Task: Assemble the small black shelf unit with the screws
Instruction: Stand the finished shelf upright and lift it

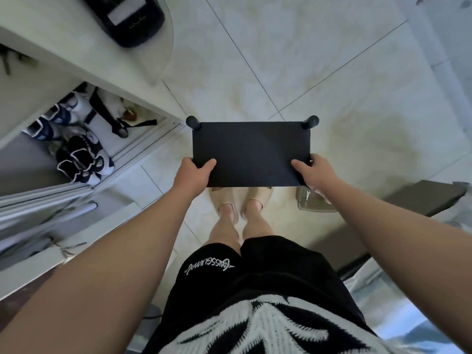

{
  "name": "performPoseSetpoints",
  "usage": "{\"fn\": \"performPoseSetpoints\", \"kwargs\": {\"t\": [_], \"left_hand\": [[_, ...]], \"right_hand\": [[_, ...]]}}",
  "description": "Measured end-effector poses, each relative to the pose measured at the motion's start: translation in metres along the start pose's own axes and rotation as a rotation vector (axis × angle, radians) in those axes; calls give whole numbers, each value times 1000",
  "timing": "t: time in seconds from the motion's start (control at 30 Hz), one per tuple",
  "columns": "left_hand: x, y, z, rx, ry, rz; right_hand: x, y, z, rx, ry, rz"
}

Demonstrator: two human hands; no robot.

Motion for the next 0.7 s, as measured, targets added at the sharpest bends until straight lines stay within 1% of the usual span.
{"fn": "performPoseSetpoints", "kwargs": {"t": [0.17,0.37,0.5,0.7], "left_hand": [[26,-30,58,58,67,43],[42,-51,134,105,188,58],[25,-74,193,94,287,97],[-33,-129,300,58,359,78]], "right_hand": [[17,-44,-54,-58,-139,51],[26,-101,-104,-128,-223,119],[3,-125,-152,-160,-283,172],[-48,-143,-249,-213,-308,253]]}}
Point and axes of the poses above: each hand's wrist, its own x-axis away from the middle knuckle, its own y-axis out of the palm, z = x × y, the point moved 3 cm from there along -x, towards the middle knuckle, and after that the axes turned 14 degrees about -x, right-handed, at the moved point
